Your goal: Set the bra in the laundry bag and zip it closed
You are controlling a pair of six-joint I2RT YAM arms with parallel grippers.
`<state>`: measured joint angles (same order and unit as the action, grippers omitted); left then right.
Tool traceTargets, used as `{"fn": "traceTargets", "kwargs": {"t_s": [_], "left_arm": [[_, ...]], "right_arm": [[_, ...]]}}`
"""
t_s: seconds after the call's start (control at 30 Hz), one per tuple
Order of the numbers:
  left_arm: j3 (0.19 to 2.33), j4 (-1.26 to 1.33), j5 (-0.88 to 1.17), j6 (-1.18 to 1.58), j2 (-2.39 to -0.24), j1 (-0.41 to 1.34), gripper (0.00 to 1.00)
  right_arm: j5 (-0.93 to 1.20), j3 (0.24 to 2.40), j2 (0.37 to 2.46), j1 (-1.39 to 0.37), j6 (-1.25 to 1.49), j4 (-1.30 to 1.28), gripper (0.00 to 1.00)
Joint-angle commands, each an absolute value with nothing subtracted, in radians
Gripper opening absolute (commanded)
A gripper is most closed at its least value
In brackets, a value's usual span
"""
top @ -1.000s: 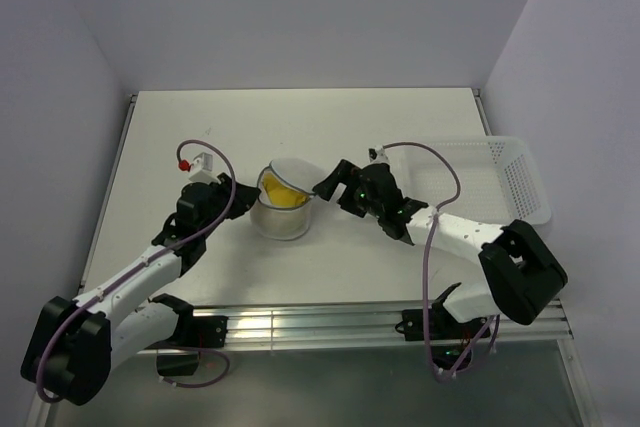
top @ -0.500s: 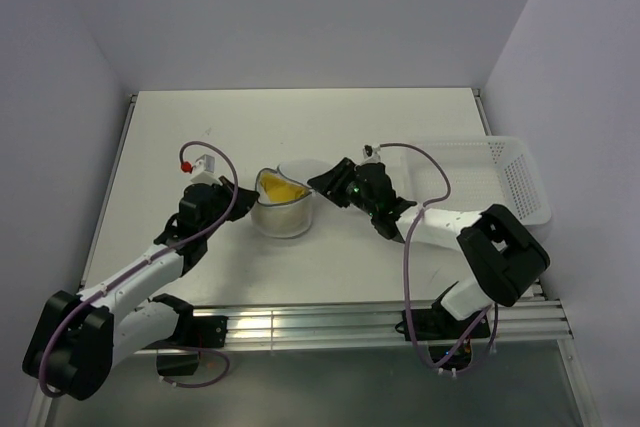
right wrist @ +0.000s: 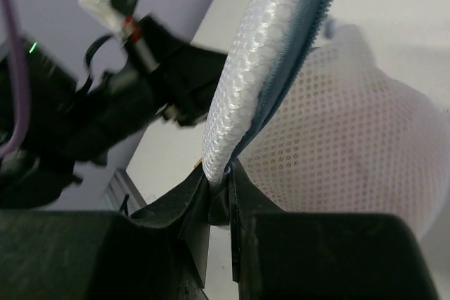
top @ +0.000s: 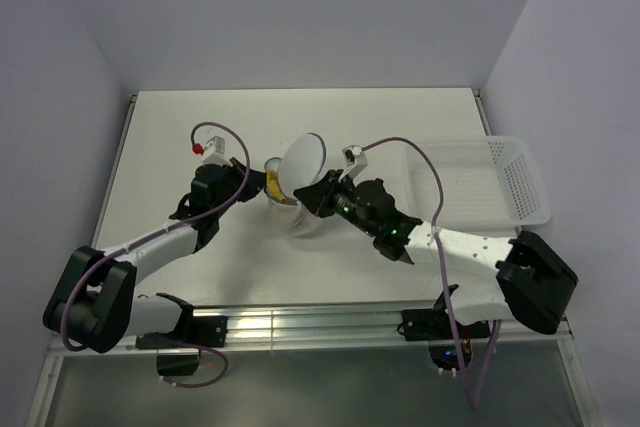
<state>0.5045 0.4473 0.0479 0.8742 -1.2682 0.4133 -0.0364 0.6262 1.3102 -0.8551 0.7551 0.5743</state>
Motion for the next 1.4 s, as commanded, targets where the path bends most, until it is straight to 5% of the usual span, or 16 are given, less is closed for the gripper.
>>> {"fn": "traceTargets", "kwargs": {"t_s": [0.0,0.07,0.1,0.13,0.2,0.23,0.47,0.63,1.07,1.37], "left_arm": [[0.591,0.586,0.101,0.908,-1.287,0.411,0.00],[0.574,0.568,0.097,0.910,-1.260,0.413,0.11],[0.549,0.548,0.091,0.908,-1.243,0.413,0.33],[0.537,0.499,0.086,0.901,-1.203,0.413,0.46],[0.499,0.441,0.068,0.876,-1.158,0.411,0.69],[0.492,0.378,0.066,0.867,-1.111,0.410,0.72],[0.534,0.213,0.130,0.779,-0.949,0.410,0.73],[0.597,0.282,0.361,0.807,-1.097,0.410,0.68],[0.753,0.635,0.527,0.856,-1.491,0.394,0.79],[0.773,0.923,0.733,0.994,-1.693,0.379,0.75]], "right_arm": [[-0.072,0.572,1.197,-0.893,0.574,0.614,0.13],[-0.090,0.525,1.167,-0.890,0.574,0.627,0.12],[-0.081,0.484,1.169,-0.884,0.575,0.638,0.11],[-0.071,0.463,1.180,-0.873,0.580,0.655,0.10],[-0.052,0.413,1.196,-0.870,0.583,0.710,0.09],[-0.035,0.400,1.218,-0.867,0.575,0.733,0.07],[-0.005,0.333,1.201,-0.841,0.569,0.798,0.06],[0.064,0.298,1.187,-0.792,0.618,0.833,0.06],[0.259,0.222,1.198,-0.698,0.692,1.011,0.06],[0.301,0.227,1.230,-0.681,0.704,1.029,0.05]]}}
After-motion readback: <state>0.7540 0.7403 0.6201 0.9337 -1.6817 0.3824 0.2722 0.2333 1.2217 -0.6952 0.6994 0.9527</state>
